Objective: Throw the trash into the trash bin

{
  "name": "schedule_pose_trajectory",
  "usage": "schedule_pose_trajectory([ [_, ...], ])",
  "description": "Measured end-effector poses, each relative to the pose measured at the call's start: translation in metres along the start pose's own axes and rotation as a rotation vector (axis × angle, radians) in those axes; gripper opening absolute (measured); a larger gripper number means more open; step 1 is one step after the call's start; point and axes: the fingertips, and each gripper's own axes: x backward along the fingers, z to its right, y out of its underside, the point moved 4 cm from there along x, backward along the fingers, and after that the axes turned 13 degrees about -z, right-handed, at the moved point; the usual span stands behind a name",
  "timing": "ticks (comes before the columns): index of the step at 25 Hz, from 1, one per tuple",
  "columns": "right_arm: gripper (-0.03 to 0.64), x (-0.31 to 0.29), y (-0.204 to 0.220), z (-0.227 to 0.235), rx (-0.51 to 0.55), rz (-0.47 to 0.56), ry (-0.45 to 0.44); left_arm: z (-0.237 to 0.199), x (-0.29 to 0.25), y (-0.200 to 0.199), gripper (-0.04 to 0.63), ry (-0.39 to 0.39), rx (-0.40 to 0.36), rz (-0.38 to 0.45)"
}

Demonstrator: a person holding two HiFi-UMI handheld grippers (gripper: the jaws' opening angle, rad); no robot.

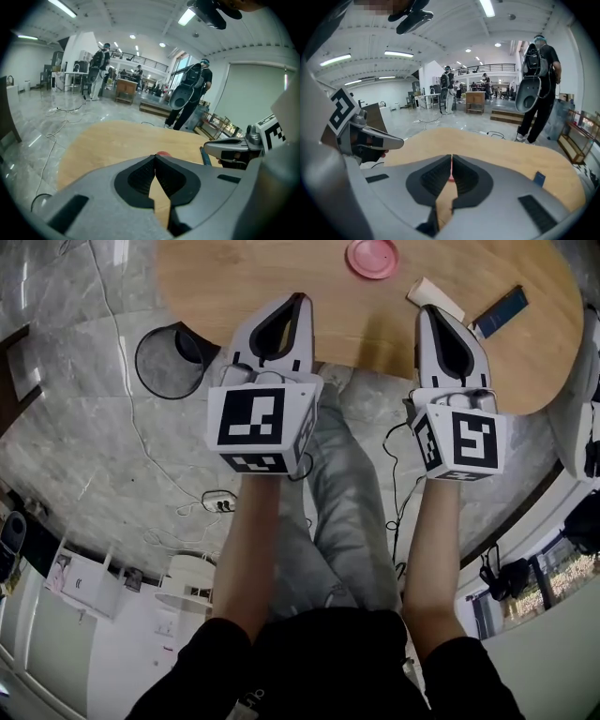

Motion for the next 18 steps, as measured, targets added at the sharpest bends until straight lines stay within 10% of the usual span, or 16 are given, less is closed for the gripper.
schedule_pose_trajectory([
  [18,0.015,-0.111,0.026,-0.037,0.361,-0.32,-0.081,-0.044,-0.01,0.027,0.008,-0.012,0.068,-0.06],
])
